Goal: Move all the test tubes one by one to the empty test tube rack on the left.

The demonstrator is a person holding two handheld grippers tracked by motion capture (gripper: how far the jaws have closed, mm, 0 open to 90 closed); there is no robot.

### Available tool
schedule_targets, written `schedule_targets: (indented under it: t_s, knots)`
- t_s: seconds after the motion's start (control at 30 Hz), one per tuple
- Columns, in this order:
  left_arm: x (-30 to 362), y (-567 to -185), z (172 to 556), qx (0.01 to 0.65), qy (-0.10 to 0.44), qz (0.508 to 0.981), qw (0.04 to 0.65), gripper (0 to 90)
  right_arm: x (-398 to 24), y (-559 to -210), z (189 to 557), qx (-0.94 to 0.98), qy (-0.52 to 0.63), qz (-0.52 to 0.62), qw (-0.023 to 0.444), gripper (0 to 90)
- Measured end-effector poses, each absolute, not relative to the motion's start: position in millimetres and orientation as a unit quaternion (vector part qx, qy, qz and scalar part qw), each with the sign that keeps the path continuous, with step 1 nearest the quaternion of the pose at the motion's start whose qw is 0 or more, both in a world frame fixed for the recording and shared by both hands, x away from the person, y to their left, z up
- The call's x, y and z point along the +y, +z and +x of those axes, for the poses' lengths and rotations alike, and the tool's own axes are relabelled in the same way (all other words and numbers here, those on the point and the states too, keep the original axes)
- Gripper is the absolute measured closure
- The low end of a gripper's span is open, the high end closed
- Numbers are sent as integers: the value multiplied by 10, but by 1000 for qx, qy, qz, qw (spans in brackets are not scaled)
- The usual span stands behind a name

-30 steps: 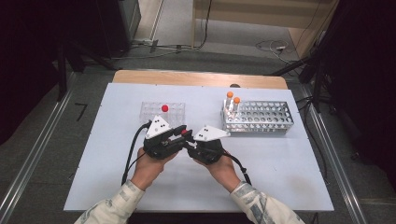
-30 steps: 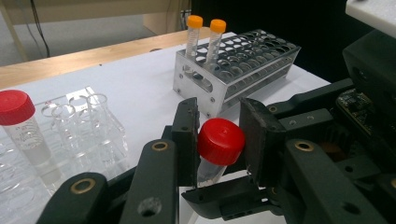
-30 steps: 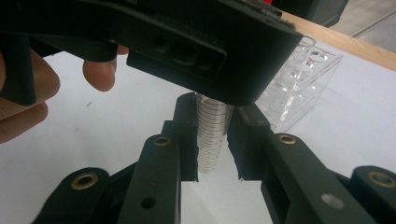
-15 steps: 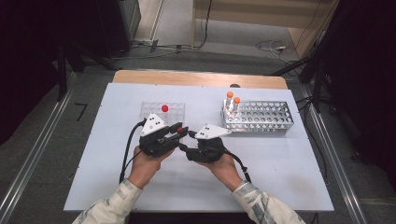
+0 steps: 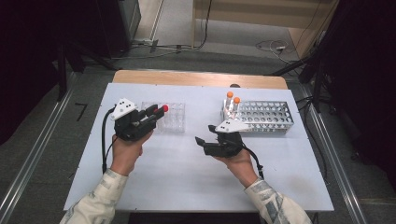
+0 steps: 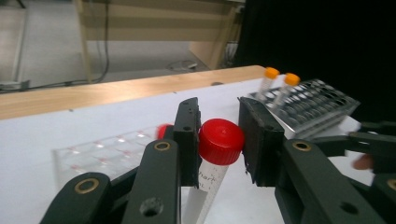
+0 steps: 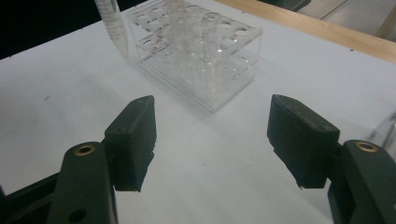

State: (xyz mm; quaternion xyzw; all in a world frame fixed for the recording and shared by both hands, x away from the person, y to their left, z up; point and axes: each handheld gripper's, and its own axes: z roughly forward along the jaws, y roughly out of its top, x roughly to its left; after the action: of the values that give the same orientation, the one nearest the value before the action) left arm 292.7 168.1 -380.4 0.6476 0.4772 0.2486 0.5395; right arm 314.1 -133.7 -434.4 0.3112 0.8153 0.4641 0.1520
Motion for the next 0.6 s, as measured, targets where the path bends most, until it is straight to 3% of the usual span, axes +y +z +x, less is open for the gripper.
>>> schedule_targets:
  t_s: [0.6]
  knots:
    - [1713, -3784, 3414, 504, 274, 633, 520, 695, -1462, -4325, 3192, 807, 467, 324, 161, 325]
